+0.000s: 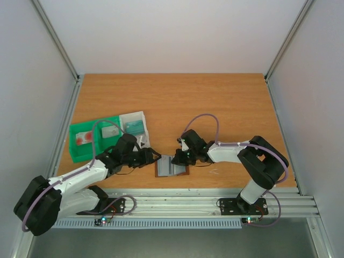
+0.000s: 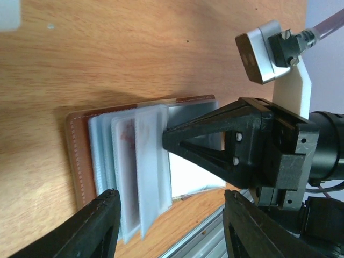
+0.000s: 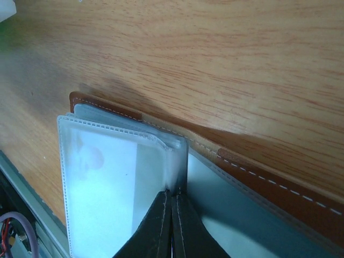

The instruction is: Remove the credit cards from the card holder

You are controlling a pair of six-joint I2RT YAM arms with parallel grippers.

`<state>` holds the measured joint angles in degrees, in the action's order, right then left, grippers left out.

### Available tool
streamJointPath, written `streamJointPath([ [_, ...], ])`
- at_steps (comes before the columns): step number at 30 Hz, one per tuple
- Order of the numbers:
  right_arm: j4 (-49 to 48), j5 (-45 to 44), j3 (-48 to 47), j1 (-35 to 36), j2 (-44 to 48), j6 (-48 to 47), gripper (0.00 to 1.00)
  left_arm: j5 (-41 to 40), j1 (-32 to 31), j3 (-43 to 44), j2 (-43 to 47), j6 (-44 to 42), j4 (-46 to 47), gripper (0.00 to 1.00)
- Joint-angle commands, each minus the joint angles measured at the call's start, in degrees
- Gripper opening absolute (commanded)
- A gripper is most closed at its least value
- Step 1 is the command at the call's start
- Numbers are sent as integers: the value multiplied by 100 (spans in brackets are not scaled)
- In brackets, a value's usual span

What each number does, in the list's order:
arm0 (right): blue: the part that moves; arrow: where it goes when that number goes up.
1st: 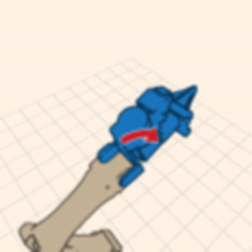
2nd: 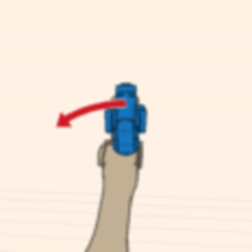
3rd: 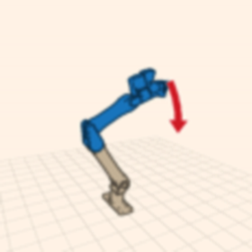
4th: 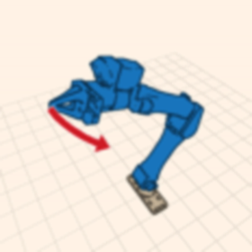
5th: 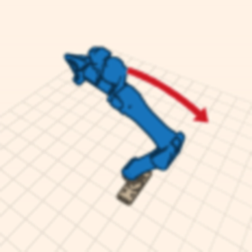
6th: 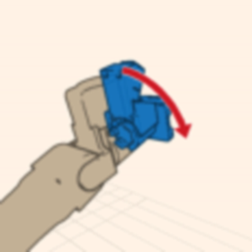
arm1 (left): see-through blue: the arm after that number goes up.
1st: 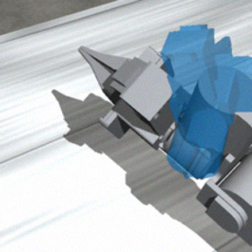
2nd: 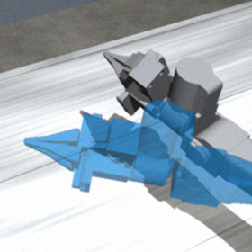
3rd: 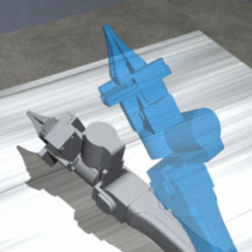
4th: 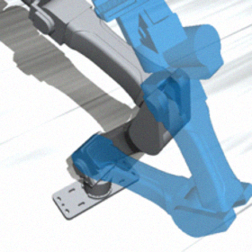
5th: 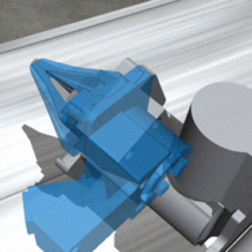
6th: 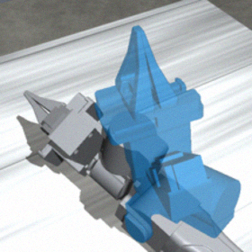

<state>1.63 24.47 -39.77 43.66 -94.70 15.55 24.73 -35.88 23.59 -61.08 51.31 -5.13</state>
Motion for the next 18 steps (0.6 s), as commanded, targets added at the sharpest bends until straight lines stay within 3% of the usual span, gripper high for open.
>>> streamJointPath([
  [1, 6, -109, 212, -33, -34, 104, 1, -45, -85, -101, -291, 236, 1090, 53],
  [18, -103, -45, 312, -102, -130, 168, 1, 87, -88, 7, -1309, 338, 1703, 46],
])
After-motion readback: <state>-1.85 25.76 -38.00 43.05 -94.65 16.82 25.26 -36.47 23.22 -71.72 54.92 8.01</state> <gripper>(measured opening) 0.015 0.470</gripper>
